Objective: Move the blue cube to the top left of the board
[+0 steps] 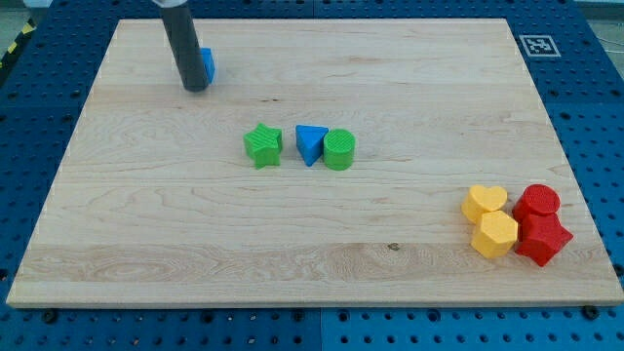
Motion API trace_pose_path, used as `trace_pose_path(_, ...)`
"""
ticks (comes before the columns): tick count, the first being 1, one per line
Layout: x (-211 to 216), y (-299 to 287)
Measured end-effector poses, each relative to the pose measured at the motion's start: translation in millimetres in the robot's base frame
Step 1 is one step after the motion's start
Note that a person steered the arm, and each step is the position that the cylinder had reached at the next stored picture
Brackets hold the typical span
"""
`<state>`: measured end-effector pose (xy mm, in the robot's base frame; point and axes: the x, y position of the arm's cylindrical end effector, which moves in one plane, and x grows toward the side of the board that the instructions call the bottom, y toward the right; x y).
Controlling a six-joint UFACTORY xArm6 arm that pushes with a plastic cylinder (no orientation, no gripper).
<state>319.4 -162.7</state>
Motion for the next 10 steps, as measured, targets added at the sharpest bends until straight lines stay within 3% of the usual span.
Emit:
trace_pose_path(2,-3,27)
trace_pose_path(4,-52,-48)
trace_pose_path(6,-53,4)
trace_pose_path(7,-81,-12)
trace_pose_path(10,-66,-12)
